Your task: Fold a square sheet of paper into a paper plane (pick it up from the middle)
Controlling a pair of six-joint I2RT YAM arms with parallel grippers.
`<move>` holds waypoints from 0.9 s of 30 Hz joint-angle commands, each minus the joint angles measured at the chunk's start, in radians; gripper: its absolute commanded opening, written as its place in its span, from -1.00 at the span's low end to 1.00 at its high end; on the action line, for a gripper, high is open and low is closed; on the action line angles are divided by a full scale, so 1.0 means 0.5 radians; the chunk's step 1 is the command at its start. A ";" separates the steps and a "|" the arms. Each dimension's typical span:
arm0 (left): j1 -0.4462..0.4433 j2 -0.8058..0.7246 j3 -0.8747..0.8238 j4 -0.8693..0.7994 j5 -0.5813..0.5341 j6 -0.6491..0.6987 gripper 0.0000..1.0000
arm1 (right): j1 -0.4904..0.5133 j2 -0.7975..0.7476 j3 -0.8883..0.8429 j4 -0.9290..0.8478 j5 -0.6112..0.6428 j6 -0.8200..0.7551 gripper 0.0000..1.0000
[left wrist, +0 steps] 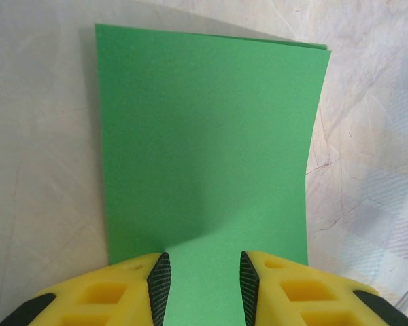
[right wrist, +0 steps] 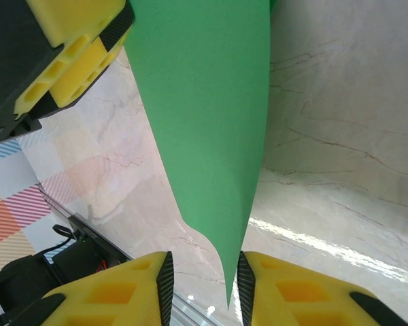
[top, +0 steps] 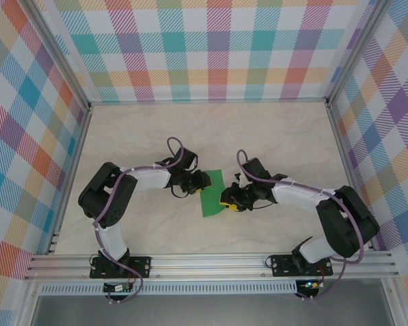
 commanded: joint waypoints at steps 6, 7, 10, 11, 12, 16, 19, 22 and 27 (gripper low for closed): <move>-0.007 0.070 -0.074 -0.098 -0.057 -0.018 -0.28 | 0.014 0.046 -0.020 0.019 -0.041 0.105 -0.43; -0.008 0.070 -0.076 -0.098 -0.055 -0.018 -0.28 | 0.012 0.053 -0.020 0.014 -0.033 0.104 -0.43; -0.007 0.070 -0.073 -0.098 -0.054 -0.017 -0.28 | 0.012 0.083 -0.022 -0.010 -0.012 0.103 -0.43; -0.008 0.070 -0.072 -0.101 -0.053 -0.017 -0.28 | 0.012 0.095 -0.022 -0.015 -0.010 0.098 -0.43; -0.008 0.069 -0.071 -0.101 -0.052 -0.017 -0.28 | 0.015 0.104 -0.021 -0.012 -0.007 0.097 -0.44; -0.008 0.067 -0.066 -0.107 -0.051 -0.012 -0.28 | 0.018 0.117 -0.031 0.024 -0.006 0.085 -0.53; -0.007 0.057 -0.059 -0.110 -0.053 -0.012 -0.28 | 0.018 0.105 -0.023 0.012 0.028 0.080 -0.62; -0.010 0.004 -0.075 -0.104 -0.101 -0.025 -0.34 | 0.019 0.083 -0.017 0.004 0.063 0.088 -0.79; -0.010 -0.090 -0.006 -0.150 -0.120 0.063 -0.33 | 0.039 0.033 0.025 0.083 0.084 0.088 -0.99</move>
